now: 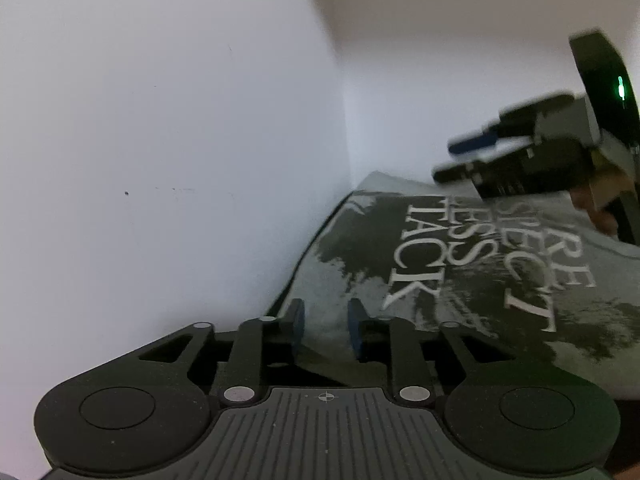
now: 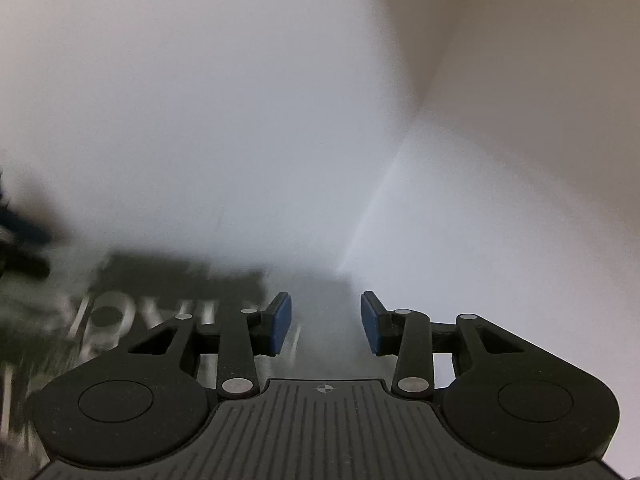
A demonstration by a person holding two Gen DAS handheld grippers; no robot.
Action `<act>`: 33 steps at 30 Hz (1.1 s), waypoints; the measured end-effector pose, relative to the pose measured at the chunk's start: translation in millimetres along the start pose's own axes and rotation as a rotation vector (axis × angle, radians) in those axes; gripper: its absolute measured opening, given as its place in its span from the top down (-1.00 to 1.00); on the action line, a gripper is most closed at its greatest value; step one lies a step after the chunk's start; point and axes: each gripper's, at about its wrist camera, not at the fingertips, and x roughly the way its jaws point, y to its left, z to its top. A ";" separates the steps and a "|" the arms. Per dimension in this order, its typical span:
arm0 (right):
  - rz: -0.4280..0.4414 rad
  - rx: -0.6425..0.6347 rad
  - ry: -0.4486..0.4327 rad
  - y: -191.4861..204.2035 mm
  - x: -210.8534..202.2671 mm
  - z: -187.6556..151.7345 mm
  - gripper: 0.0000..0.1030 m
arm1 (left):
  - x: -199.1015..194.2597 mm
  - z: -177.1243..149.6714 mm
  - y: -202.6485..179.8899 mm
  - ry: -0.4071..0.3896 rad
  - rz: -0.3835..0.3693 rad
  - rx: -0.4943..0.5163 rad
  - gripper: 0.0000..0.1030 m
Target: Fold clothes
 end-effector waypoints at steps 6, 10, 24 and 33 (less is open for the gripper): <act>0.046 0.088 0.059 -17.3 -36.4 -30.2 0.26 | -9.6 -11.3 -4.6 0.003 -0.082 -0.039 0.20; 0.079 0.082 0.101 -6.1 -42.0 -26.4 0.26 | -10.9 -23.7 -2.8 0.029 -0.098 -0.073 0.20; 0.059 0.206 0.187 -31.2 -27.8 -17.6 0.11 | -6.9 -17.4 22.7 0.008 -0.098 -0.230 -0.01; 0.132 0.326 0.202 -45.4 22.1 -4.6 0.09 | 13.3 -23.5 40.2 0.030 -0.135 -0.334 -0.09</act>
